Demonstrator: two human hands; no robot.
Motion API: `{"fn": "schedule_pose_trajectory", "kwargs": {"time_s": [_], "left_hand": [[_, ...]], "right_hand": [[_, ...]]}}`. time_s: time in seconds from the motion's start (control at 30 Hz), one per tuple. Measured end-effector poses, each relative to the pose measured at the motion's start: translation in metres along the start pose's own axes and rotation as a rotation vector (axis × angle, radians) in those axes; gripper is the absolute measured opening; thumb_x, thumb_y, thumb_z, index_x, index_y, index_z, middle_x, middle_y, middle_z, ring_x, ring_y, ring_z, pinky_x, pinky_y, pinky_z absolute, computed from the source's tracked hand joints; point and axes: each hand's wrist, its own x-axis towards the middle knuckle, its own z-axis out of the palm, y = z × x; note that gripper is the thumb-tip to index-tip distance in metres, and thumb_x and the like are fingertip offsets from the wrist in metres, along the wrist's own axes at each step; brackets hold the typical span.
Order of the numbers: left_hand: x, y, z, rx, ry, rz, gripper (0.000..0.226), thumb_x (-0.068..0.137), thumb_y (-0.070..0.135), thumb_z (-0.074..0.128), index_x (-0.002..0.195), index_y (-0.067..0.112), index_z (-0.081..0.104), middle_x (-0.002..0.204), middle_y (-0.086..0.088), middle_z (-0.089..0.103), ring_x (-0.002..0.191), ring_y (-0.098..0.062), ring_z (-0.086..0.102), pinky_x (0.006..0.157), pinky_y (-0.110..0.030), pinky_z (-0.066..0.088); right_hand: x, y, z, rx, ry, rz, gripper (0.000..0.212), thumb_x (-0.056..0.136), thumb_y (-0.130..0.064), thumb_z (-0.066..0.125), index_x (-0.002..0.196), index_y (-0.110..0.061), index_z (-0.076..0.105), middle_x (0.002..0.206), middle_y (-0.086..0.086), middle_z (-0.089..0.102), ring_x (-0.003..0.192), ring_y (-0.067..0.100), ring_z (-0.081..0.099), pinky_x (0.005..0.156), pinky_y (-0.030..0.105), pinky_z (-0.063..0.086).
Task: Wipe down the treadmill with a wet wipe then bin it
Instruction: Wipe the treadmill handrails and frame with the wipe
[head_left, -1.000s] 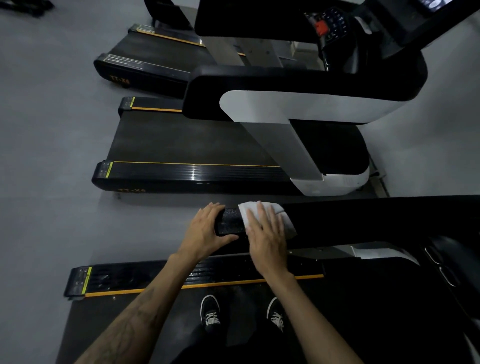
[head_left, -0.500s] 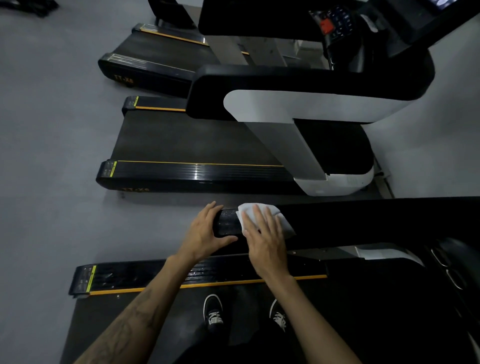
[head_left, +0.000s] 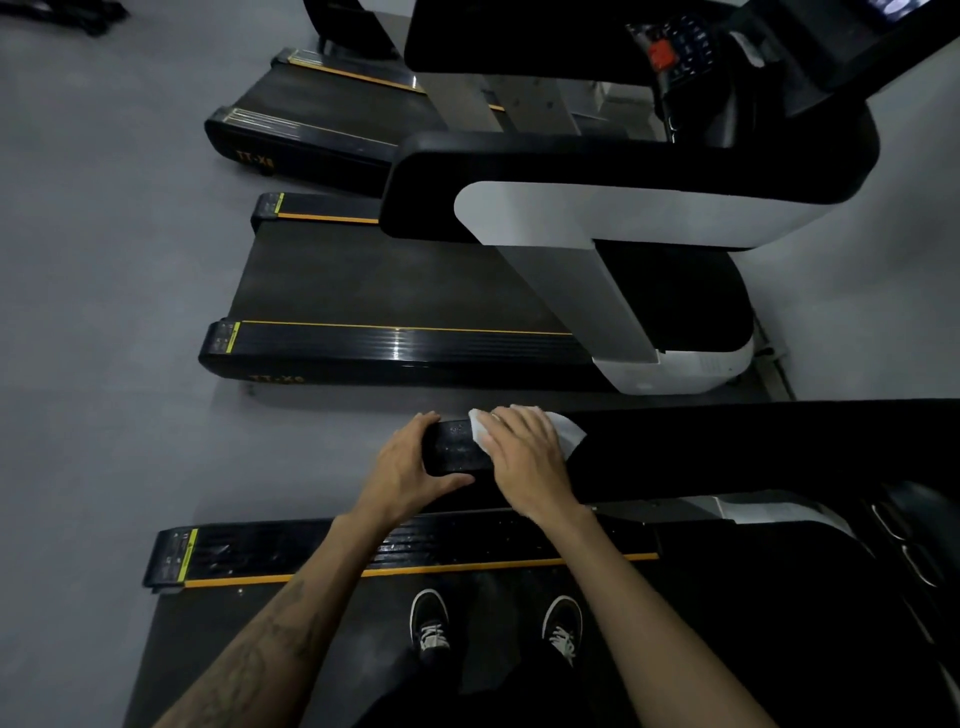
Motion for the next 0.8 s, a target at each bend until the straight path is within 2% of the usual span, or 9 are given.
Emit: {"fn": "schedule_pose_trajectory", "kwargs": {"time_s": [0.07, 0.17, 0.23, 0.3, 0.43, 0.57, 0.63, 0.73, 0.8], "left_hand": [[0.002, -0.001, 0.001, 0.0, 0.016, 0.006, 0.095, 0.07, 0.048, 0.092, 0.146, 0.017, 0.045, 0.142, -0.004, 0.056, 0.129, -0.022, 0.054, 0.109, -0.038, 0.045], [0.005, -0.002, 0.0, 0.002, 0.007, 0.0, 0.095, 0.069, 0.048, 0.092, 0.146, 0.017, 0.045, 0.139, -0.004, 0.057, 0.128, -0.022, 0.053, 0.109, -0.037, 0.044], [0.005, -0.002, 0.0, -0.007, 0.004, -0.009, 0.096, 0.068, 0.049, 0.092, 0.146, 0.018, 0.045, 0.138, -0.004, 0.058, 0.127, -0.022, 0.053, 0.109, -0.038, 0.045], [0.006, -0.002, 0.0, -0.008, 0.003, -0.011, 0.098, 0.066, 0.051, 0.093, 0.145, 0.018, 0.045, 0.138, -0.003, 0.058, 0.126, -0.022, 0.054, 0.108, -0.039, 0.045], [0.004, -0.002, -0.002, -0.021, -0.009, -0.018, 0.106, 0.057, 0.071, 0.079, 0.143, 0.019, 0.045, 0.139, -0.002, 0.058, 0.124, -0.022, 0.055, 0.107, -0.042, 0.046], [0.002, -0.004, -0.004, -0.03, -0.022, 0.012, 0.1, 0.068, 0.054, 0.09, 0.148, 0.015, 0.042, 0.153, -0.005, 0.049, 0.136, -0.023, 0.049, 0.118, -0.046, 0.037], [0.001, -0.007, -0.005, -0.038, -0.031, 0.027, 0.095, 0.07, 0.05, 0.09, 0.146, 0.016, 0.044, 0.153, -0.006, 0.048, 0.137, -0.024, 0.048, 0.118, -0.046, 0.038], [-0.001, -0.014, -0.004, -0.067, -0.009, 0.027, 0.096, 0.065, 0.066, 0.079, 0.142, 0.018, 0.048, 0.149, -0.005, 0.048, 0.136, -0.021, 0.048, 0.115, -0.045, 0.043], [-0.002, -0.018, -0.002, -0.072, 0.003, 0.046, 0.091, 0.064, 0.067, 0.076, 0.138, 0.019, 0.052, 0.138, 0.0, 0.053, 0.127, -0.016, 0.051, 0.109, -0.045, 0.047]], "right_hand": [[-0.011, 0.019, 0.001, 0.008, 0.051, -0.073, 0.042, 0.105, -0.029, 0.038, 0.143, -0.019, 0.055, 0.129, -0.002, 0.058, 0.127, 0.021, 0.05, 0.116, 0.04, 0.031], [-0.007, 0.034, -0.006, -0.042, 0.073, 0.103, 0.045, 0.103, -0.039, 0.034, 0.129, -0.019, 0.065, 0.118, -0.001, 0.065, 0.116, 0.023, 0.057, 0.11, 0.04, 0.035], [0.008, 0.019, -0.008, -0.134, 0.025, 0.205, 0.048, 0.103, -0.041, 0.029, 0.113, -0.02, 0.071, 0.107, 0.002, 0.07, 0.106, 0.027, 0.063, 0.108, 0.045, 0.038], [0.026, -0.002, -0.009, -0.202, -0.077, 0.191, 0.046, 0.105, -0.038, 0.031, 0.108, -0.019, 0.073, 0.104, 0.005, 0.072, 0.102, 0.031, 0.066, 0.104, 0.048, 0.039], [0.038, -0.024, -0.006, -0.208, -0.252, 0.012, 0.034, 0.107, -0.029, 0.036, 0.132, -0.03, 0.06, 0.125, -0.002, 0.065, 0.117, 0.027, 0.058, 0.099, 0.041, 0.036], [0.015, 0.008, -0.006, -0.047, -0.137, -0.063, 0.044, 0.106, -0.04, 0.029, 0.142, -0.033, 0.054, 0.127, -0.009, 0.062, 0.119, 0.018, 0.055, 0.105, 0.036, 0.034], [0.01, 0.025, -0.009, -0.111, -0.124, 0.003, 0.052, 0.103, -0.046, 0.021, 0.138, -0.032, 0.058, 0.122, -0.006, 0.065, 0.115, 0.02, 0.057, 0.104, 0.039, 0.038], [0.025, 0.009, -0.011, -0.282, -0.204, 0.101, 0.063, 0.101, -0.048, 0.009, 0.127, -0.032, 0.064, 0.118, -0.003, 0.068, 0.11, 0.027, 0.062, 0.098, 0.043, 0.041], [0.036, -0.014, -0.008, -0.311, -0.248, 0.103, 0.052, 0.106, -0.043, 0.016, 0.127, -0.032, 0.063, 0.121, -0.003, 0.067, 0.112, 0.028, 0.061, 0.097, 0.043, 0.04]]}}
